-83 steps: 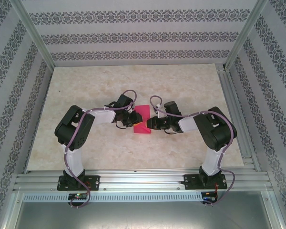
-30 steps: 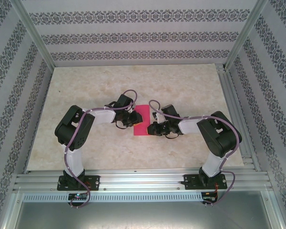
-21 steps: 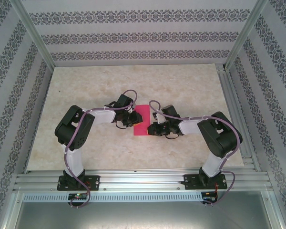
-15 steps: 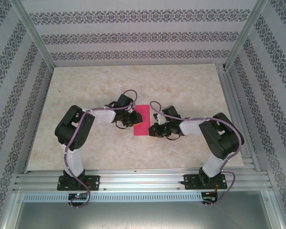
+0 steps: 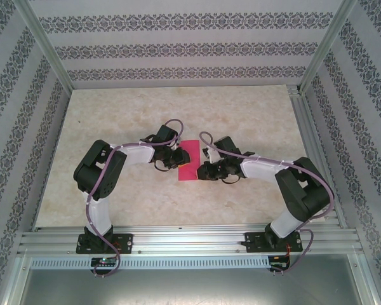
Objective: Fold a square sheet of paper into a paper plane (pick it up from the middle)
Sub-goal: Fold the triangle a second time at the center of the table.
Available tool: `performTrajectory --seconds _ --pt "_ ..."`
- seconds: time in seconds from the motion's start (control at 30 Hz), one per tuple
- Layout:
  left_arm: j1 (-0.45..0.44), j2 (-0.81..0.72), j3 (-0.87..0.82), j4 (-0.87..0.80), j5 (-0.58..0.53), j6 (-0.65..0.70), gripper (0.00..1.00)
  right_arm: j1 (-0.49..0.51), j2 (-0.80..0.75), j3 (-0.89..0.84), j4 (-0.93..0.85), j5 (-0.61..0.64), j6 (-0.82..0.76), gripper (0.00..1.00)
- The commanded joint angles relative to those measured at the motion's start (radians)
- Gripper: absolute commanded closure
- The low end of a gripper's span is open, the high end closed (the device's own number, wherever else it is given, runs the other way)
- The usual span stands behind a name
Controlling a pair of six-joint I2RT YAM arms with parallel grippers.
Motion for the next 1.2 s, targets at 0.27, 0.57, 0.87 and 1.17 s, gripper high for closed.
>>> performTrajectory --seconds 0.27,0.57,0.87,1.17 --pt "-0.013 0.029 0.018 -0.036 -0.012 0.023 0.73 0.024 0.110 0.078 0.062 0.064 0.040 0.89" --pt "-0.012 0.032 0.026 -0.037 -0.013 0.025 0.73 0.034 0.207 0.065 -0.016 0.139 0.003 0.89" --pt "-0.013 -0.026 0.044 -0.026 -0.009 0.032 0.68 0.020 0.200 0.026 0.038 0.102 0.030 0.89" --pt "-0.013 -0.089 -0.058 0.155 0.092 -0.092 0.72 0.013 0.199 0.015 0.072 0.085 0.045 0.89"
